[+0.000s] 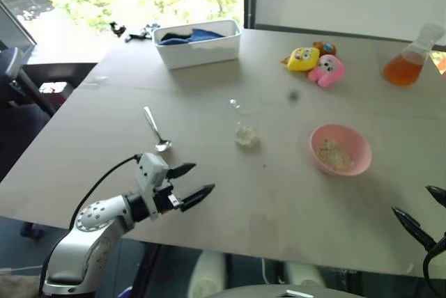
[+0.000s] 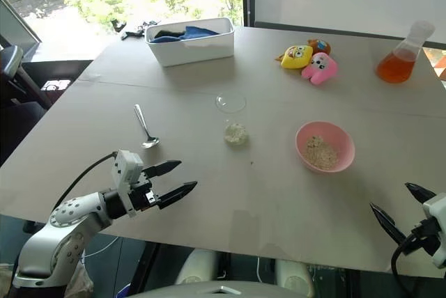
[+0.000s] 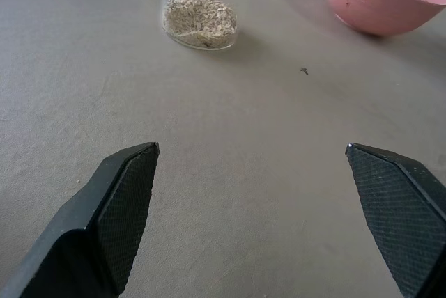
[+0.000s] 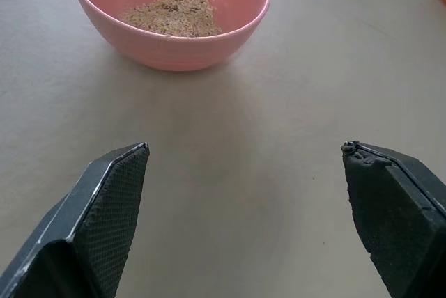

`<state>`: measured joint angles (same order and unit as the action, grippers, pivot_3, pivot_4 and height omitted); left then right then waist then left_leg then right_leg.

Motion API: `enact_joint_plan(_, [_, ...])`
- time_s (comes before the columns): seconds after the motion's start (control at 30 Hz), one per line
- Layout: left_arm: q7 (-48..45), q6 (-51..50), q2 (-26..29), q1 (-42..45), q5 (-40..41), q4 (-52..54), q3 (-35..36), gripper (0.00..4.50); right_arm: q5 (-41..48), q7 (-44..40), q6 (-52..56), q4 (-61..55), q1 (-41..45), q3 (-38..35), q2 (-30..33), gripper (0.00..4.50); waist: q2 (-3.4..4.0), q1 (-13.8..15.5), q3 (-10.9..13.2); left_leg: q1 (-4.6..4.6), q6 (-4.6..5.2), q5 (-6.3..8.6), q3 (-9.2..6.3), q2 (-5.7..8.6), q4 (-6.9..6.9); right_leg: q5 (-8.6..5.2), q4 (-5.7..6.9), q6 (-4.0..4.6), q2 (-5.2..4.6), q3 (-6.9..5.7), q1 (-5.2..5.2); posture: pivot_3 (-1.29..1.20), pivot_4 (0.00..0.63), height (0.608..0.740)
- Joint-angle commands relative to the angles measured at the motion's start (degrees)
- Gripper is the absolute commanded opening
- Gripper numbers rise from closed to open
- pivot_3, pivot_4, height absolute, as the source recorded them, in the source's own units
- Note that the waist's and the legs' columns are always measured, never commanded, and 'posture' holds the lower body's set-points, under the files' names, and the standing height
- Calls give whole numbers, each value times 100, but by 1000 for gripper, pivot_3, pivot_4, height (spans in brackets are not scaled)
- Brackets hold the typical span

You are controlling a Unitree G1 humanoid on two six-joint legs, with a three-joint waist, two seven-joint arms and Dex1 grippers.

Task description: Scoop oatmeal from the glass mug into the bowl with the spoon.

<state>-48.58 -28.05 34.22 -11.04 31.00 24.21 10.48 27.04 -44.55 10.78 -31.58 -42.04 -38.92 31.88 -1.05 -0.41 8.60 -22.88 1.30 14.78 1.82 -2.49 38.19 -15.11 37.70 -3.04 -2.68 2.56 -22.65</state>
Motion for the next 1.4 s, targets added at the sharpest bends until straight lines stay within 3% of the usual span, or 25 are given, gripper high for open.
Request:
enact_joint_plan(0.03, [-100,435,-98,-35,-30,-221,86,4500,151,-6,66,-6,137,-127,97,4468,0,0,0,0,0,0,0,0,0,0,0,0,0,0,0,0,150,740])
enact_joint_plan(0.23, [268,633,-624,300,261,-651,348,4500,325,-5,-168,-58,630,-51,-29,4468,-7,-12,4,6,1,0,4,6,3,0,3,-1,1,5,1,0,150,740])
enact_joint_plan(0.33, [1020,346,-906,672,342,-590,465,4500,498,-150,-371,-351,868,-70,45,4468,-4,26,3,3,1,0,-3,8,4,0,4,-2,2,-1,3,0,150,740])
enact_joint_plan(0.4, [1617,195,-1079,1001,268,-575,548,4500,1168,-327,-49,-646,992,-144,275,4468,-4,24,3,3,2,0,-2,14,4,1,4,-3,2,1,4,0,150,740])
enact_joint_plan(0.5, [2890,-627,-1025,1778,-362,-308,329,4500,1759,-329,259,-1045,1379,-159,734,4468,-22,20,12,4,2,0,-7,25,9,12,7,-22,6,-1,11,0,150,740])
enact_joint_plan(0.67, [3425,-948,-959,2783,-718,-489,191,4500,2179,-93,806,-1502,1809,206,1287,4468,-30,22,14,2,1,-1,-20,28,12,14,10,-24,18,-2,14,0,150,740])
enact_joint_plan(0.9, [5191,-2168,-1287,4362,-1325,-1153,552,4500,2290,57,1071,-1591,2040,449,1331,4468,-59,91,32,-14,0,-1,-48,34,11,14,7,-27,21,-23,13,0,150,740])
enact_joint_plan(1.1, [6453,-4171,-2040,4603,-1801,-691,747,4500,2740,-420,1060,-1673,2068,258,1417,4468,-60,105,32,-19,0,-1,-49,35,12,13,2,-31,18,-23,12,0,150,740])
enact_joint_plan(1.2, [6843,-4750,-2438,4713,-2104,-414,825,4500,2872,-638,941,-1693,2182,167,1459,4468,-79,102,44,-20,-1,-1,-56,35,12,13,7,-32,20,-29,11,0,150,740])
enact_joint_plan(1.4, [6980,-5275,-2679,4916,-2547,-298,916,4500,3156,-764,883,-1650,2445,93,1490,4468,-93,111,52,-17,-2,-1,-59,36,13,13,14,-31,21,-31,13,0,150,740])
